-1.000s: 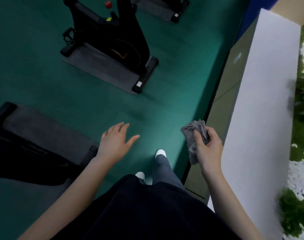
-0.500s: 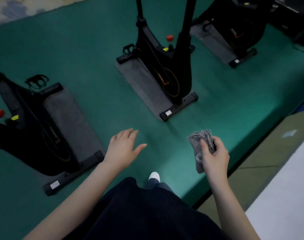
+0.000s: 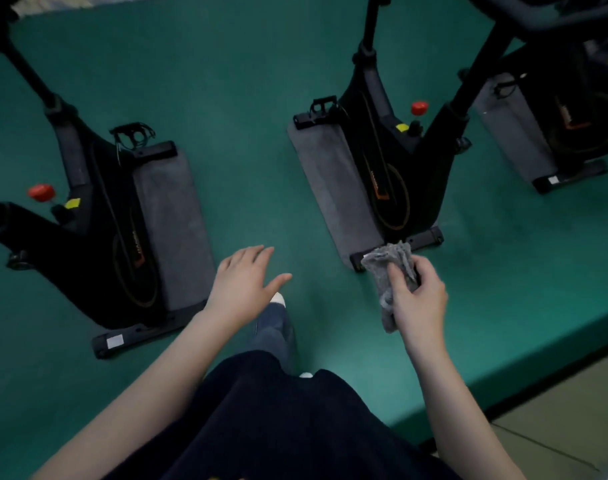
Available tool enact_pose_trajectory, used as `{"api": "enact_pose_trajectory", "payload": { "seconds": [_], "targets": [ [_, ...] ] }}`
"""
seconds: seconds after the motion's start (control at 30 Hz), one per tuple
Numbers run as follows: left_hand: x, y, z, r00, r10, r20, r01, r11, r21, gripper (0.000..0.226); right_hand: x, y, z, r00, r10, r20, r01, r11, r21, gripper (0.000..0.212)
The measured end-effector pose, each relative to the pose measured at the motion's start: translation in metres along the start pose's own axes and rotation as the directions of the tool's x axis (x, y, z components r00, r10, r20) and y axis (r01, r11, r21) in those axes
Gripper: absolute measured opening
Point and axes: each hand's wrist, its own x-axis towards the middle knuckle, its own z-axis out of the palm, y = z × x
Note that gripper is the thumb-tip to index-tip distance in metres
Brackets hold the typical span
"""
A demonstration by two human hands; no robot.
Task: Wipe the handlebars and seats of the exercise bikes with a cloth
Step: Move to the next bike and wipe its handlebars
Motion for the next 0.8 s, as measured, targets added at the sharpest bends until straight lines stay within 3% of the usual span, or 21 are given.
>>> {"api": "enact_pose_trajectory", "payload": {
  "seconds": [0.3,0.53,0.8],
  "targets": [
    [0.111,-0.057,-0.057,0.991,-0.115,-0.067,0.111,0.992,-0.064,0.066,0.103,-0.084,0.094,0.99,-0.079,0.115,0.079,0.997,0.002,0.007],
    [0.149,-0.097,-0.08,0.96,-0.268,-0.079,0.257,0.958,-0.125,0.067,0.165,-0.127,0.149,0.966,-0.107,0.237,0.11,0.994,0.001,0.012],
    [0.199,-0.127,-0.098,0.864,-0.499,-0.069,0.475,0.853,-0.218,0.067,0.261,-0.162,0.21,0.896,-0.204,0.393,0.211,0.977,0.028,0.003]
  ]
}}
